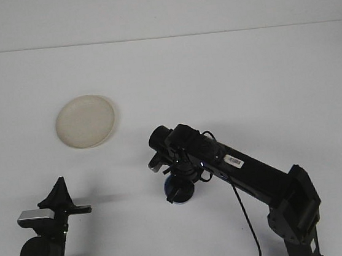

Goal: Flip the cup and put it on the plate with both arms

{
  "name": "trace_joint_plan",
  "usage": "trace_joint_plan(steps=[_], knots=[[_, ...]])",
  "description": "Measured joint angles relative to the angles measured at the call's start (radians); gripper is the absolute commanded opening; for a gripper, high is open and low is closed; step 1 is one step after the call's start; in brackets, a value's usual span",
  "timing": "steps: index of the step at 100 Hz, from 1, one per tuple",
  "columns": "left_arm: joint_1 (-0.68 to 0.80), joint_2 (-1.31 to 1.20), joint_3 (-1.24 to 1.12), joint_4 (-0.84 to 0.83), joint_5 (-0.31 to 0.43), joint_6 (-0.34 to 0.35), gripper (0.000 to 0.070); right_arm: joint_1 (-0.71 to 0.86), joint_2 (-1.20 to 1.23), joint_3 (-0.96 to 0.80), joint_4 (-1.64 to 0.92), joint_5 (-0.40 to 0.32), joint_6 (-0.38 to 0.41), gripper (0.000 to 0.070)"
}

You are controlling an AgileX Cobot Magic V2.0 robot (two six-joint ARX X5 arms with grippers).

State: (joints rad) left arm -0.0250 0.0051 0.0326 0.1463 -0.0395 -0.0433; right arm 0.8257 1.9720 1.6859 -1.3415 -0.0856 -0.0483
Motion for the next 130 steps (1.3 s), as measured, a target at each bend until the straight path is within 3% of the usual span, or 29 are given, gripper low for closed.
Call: trace_joint_plan(steps=[12, 23, 29, 54, 71, 89, 103, 120, 130], knots=[[0.0, 0.0, 0.0, 0.0, 0.0, 0.0, 0.0012, 0.005, 0.005, 0.003, 0.0, -0.007, -0.004, 0.0033], [0.0, 0.0, 0.0, 0.0, 0.0, 0.0, 0.0012, 0.01, 0.005, 0.003, 0.0, -0.008, -0.005, 0.0332], [0.0, 0.0, 0.0, 0.0, 0.0, 0.0, 0.0012, 0.01, 0.005, 0.003, 0.0, -0.015, -0.005, 0.0404], [0.0, 0.0, 0.0, 0.0, 0.0, 0.0, 0.0012, -0.005, -0.034, 0.018, 0.0, -0.02, -0.008, 0.0405], [0.0, 0.0, 0.0, 0.0, 0.0, -0.011, 0.0012, -0.032, -0.21, 0.042, 0.047, -0.032, -0.008, 0.0404], [0.0, 0.0, 0.0, 0.0, 0.002, -0.14, 0.001, -0.088, -0.386, 0.048, 0.175, -0.089, -0.008, 0.0404], [0.0, 0.0, 0.002, -0.019, 0.083, -0.259, 0.0011, -0.15, -0.528, -0.019, 0.327, -0.098, -0.008, 0.0403], [0.0, 0.018, 0.035, -0.156, 0.178, -0.322, 0.0013, -0.233, -0.773, -0.242, 0.526, -0.086, -0.008, 0.0399], [0.0, 0.06, 0.092, -0.191, 0.22, -0.343, 0.0013, -0.274, -0.943, -0.434, 0.641, -0.037, -0.008, 0.0398]])
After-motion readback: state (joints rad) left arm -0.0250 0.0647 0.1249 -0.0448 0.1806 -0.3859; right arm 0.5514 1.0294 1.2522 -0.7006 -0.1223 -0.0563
